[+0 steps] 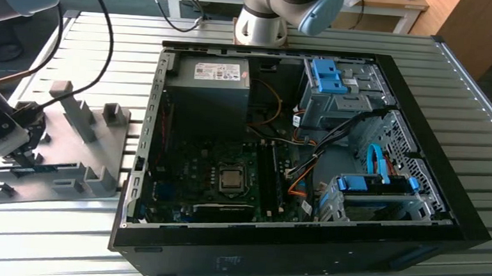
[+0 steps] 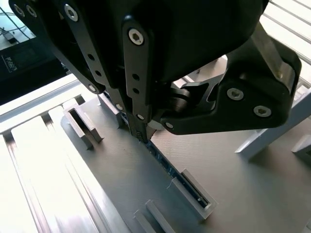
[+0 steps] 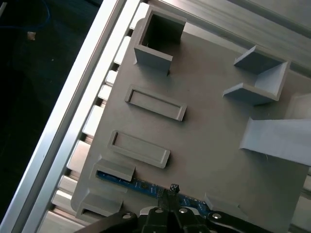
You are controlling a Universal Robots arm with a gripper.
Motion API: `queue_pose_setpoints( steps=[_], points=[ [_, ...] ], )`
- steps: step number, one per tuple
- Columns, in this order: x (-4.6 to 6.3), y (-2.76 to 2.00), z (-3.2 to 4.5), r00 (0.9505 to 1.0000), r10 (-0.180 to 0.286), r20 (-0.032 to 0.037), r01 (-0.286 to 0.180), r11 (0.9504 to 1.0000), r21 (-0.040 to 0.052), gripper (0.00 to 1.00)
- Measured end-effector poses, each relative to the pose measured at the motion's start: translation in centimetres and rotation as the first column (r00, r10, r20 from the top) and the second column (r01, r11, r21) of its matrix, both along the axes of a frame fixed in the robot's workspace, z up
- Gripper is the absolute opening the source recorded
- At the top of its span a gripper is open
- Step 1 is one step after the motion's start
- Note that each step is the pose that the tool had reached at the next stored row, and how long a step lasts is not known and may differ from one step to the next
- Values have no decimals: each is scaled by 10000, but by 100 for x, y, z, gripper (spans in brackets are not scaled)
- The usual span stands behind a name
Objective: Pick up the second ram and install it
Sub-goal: 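Pick up the second ram and move it above second insertion slot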
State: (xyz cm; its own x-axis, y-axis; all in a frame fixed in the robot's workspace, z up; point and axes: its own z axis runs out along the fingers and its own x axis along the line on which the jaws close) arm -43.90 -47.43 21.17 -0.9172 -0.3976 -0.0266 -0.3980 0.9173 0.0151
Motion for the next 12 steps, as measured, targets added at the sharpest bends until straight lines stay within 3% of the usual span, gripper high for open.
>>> queue_pose_setpoints(
  steps=[12],
  points=[
    [0,0,0,9960,897,0,-897,9960,0,10]
  ],
)
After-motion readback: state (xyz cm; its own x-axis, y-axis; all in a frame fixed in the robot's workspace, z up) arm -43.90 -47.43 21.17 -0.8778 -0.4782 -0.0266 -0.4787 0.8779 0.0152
